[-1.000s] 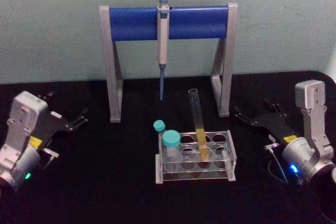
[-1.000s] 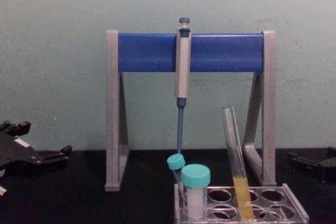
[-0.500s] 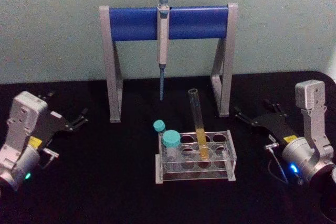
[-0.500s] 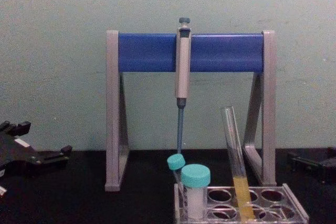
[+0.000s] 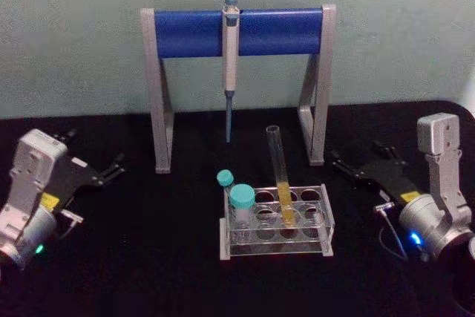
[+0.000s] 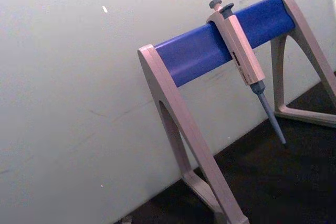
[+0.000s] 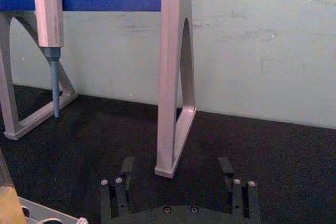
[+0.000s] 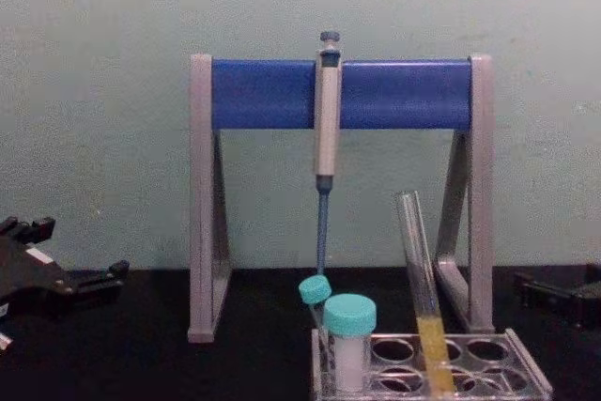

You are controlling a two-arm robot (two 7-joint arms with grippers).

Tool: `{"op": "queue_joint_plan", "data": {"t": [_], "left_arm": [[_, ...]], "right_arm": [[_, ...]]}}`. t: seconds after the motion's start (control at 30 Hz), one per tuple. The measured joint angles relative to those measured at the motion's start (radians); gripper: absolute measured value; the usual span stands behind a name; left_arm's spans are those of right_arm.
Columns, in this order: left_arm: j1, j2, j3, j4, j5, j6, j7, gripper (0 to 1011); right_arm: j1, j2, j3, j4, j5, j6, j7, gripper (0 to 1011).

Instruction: Pick up the test tube from the test tube rack, shake it, then place it back into the test tube rack.

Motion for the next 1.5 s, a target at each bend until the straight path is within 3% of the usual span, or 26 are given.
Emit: {"op": "queue_joint_plan", "data": {"t": [1.5], "left_arm": [[0.0, 0.0, 0.0, 0.0, 0.0, 0.0, 0.0, 1001]], "right_arm": [[0.0, 0.0, 0.0, 0.0, 0.0, 0.0, 0.0, 1000]]}}
